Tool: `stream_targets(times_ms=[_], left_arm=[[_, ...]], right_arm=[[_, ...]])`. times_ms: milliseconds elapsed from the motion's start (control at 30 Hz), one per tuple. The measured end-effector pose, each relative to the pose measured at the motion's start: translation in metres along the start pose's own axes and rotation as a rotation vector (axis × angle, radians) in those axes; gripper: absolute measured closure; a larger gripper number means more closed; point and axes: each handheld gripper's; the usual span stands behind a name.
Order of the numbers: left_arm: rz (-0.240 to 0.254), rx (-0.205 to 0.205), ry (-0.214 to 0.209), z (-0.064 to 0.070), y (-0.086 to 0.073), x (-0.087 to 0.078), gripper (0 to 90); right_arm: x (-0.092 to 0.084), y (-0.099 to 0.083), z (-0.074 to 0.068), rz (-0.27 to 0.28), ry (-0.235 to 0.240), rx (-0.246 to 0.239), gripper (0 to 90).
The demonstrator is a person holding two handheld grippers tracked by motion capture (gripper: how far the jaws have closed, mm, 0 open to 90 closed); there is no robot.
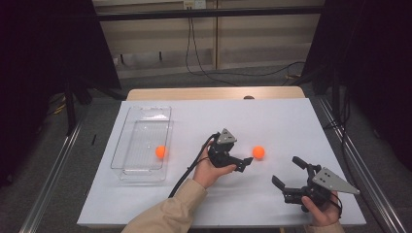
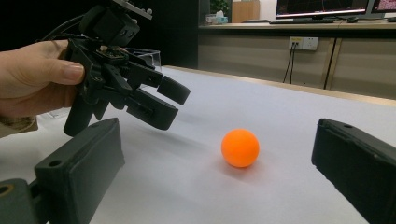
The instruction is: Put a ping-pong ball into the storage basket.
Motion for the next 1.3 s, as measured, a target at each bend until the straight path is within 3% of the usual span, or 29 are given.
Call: stream_targets(times_ms=[1300], left_arm=[[-0.023,0.027,0.006,0.002,0.000,0.023,7.4]], right_arm=[[-0.001,-0.001,0.001,-0.004,-0.003,0.008,1.6]])
Point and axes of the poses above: each handheld gripper's, and its own axes: x roughly forward along the jaws, y roughly out of its top, z roughly to its right, and after that the axes turned 15 degrees about z, right-handed
